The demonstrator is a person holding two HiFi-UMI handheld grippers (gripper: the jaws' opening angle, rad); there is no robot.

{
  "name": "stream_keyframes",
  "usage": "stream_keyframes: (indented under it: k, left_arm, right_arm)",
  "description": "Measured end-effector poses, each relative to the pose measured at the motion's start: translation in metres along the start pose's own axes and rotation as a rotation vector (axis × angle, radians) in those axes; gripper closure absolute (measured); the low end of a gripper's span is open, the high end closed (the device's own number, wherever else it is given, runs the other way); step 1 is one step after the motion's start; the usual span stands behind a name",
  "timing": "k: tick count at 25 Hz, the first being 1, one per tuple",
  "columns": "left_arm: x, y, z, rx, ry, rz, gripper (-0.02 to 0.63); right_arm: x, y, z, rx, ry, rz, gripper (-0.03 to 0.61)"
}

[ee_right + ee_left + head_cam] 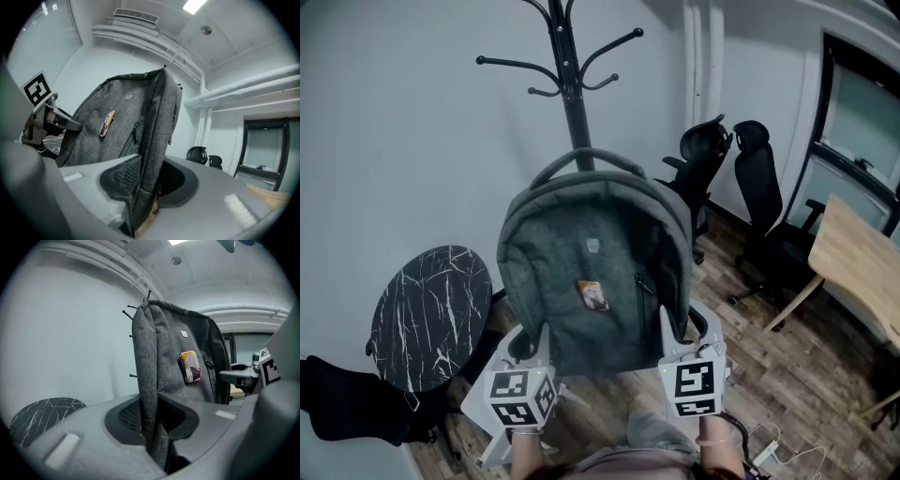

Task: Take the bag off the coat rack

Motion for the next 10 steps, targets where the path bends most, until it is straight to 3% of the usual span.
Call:
stream_keyframes:
  k: [10]
  left_arm:
    - [-0.011,0.038,0.002,-0.016,-0.011,0.01,0.54]
  right_arm:
    - [0.01,0.042,-0.004,-0.008,-0.007,0.019,0.474]
Point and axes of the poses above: the fingertips, and each gripper's own axes: y forward along the fingers, x to its right, z out of its top, the point moved 2 cm from there along -y, backward along the fingers, and after that the axes turned 9 degrees about x, right-handed, at the moved point
